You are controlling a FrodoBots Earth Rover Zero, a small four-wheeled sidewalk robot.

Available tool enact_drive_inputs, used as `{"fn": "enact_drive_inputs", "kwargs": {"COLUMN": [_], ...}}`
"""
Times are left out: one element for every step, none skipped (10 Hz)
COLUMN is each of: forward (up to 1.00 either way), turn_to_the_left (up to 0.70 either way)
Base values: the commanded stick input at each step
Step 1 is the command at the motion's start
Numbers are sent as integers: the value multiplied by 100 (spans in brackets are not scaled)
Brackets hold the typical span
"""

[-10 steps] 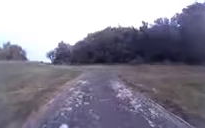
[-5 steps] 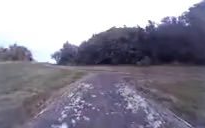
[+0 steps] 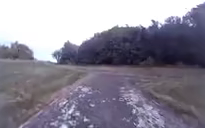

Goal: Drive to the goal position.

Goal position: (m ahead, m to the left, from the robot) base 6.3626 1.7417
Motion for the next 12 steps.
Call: {"fn": "enact_drive_inputs", "kwargs": {"forward": [100, 100, 100, 100, 100, 100, 100, 100, 100, 100, 100, 100], "turn_to_the_left": [0, 0, 0, 0, 0, 0, 0, 0, 0, 0, 0, 0]}}
